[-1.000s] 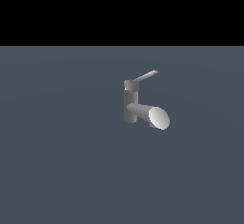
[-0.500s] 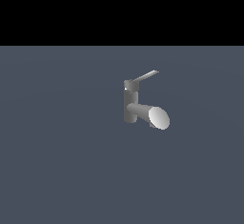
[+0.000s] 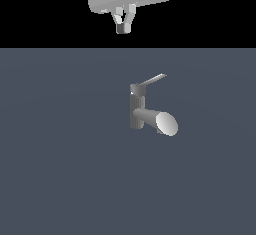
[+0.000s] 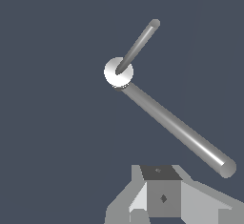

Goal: Turn on the faucet by rotating a designated handle.

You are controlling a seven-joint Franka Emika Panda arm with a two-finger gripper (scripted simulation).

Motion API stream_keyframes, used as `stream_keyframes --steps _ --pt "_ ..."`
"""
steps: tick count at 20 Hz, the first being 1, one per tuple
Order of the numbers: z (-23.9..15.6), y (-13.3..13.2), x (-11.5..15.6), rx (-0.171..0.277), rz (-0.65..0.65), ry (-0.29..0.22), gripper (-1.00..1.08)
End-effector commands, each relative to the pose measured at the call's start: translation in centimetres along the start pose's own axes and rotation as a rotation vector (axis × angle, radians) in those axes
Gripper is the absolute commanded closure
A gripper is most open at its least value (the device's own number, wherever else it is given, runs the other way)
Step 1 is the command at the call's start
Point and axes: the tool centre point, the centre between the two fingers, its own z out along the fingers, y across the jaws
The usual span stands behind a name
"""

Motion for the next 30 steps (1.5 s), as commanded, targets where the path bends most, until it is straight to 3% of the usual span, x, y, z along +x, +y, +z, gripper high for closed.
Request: stream_keyframes --steps 1,10,19,30 --pt "1.4 -0.7 1.7 0.001 0.068 0.003 1.08" --pt "6.6 -2.1 8.2 -0.001 0.312 0.011 1.08" --pt "11.4 -1.8 14.8 -0.004 0.55 0.02 1.08" --pt "14.2 -0.7 18.9 -0.004 0.7 0.025 1.08"
